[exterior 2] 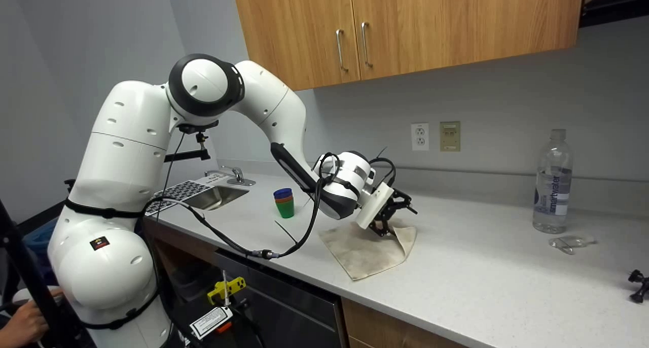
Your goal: Unfold the white towel
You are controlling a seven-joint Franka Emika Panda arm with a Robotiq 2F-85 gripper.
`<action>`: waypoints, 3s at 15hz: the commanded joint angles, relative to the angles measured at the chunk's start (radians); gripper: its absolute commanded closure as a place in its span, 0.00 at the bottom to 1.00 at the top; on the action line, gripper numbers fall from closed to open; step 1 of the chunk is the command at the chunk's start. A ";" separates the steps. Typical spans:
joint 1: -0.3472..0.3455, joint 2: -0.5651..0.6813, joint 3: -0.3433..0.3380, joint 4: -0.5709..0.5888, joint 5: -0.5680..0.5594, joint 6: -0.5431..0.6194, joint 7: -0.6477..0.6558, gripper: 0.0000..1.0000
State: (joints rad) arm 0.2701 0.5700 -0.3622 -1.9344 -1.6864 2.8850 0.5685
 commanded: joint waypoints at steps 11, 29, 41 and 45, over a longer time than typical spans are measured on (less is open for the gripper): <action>0.061 0.007 0.003 0.026 -0.404 -0.285 0.268 0.00; -0.370 0.025 0.489 0.025 -0.577 -0.330 0.464 0.00; -0.428 0.050 0.529 0.069 -0.759 -0.167 0.655 0.00; -0.447 0.062 0.534 0.096 -0.811 -0.059 0.670 0.00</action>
State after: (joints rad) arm -0.1400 0.6016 0.1472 -1.8906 -2.4313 2.7335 1.2048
